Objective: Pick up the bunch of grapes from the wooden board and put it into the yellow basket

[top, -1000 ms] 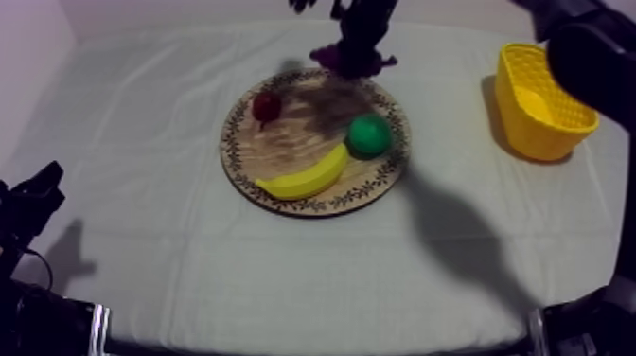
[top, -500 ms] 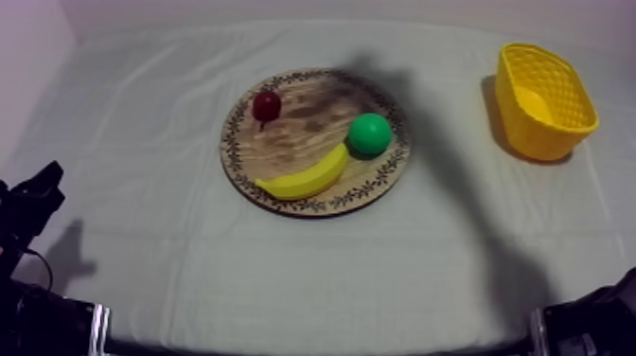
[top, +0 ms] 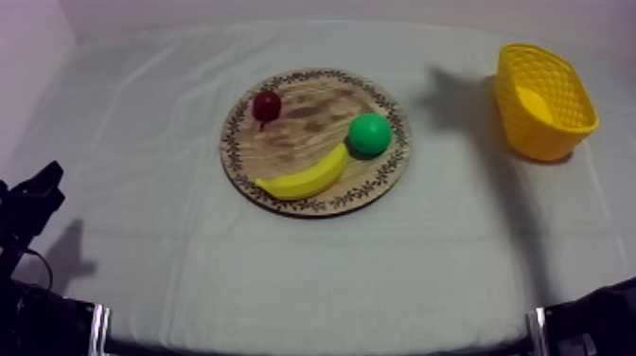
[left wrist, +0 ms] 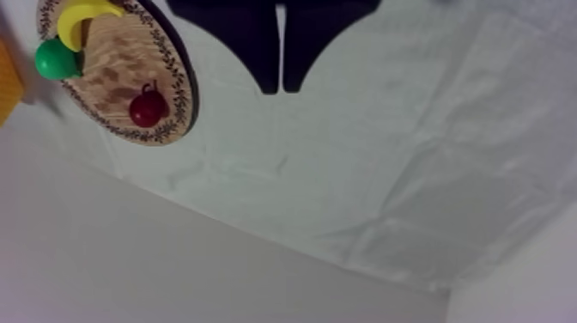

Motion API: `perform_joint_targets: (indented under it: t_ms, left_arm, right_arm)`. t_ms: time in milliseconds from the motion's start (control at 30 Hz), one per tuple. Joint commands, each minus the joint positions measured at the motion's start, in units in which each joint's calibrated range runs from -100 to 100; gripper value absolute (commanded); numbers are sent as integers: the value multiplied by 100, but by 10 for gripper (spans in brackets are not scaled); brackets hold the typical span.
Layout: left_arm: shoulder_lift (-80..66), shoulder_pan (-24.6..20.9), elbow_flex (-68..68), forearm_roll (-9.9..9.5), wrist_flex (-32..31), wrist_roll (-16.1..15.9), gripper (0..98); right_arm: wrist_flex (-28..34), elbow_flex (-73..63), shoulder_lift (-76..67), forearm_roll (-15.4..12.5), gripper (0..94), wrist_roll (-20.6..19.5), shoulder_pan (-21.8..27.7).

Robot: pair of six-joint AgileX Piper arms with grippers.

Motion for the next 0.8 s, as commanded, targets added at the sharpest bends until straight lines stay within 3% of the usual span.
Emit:
perform_joint_targets:
  t_ms: [0,500,767]
  left_arm:
    - [0,0,-3,-1,4,0,0]
    - [0,0,-3,-1,4,0,0]
    - [0,0,-3,-1,4,0,0]
  right_arm:
    - [-188,591,16,22,346,-14,190]
    - [-1394,1963,894,186,342,49,831]
    - [-1896,2305,1254,234,444,40,866]
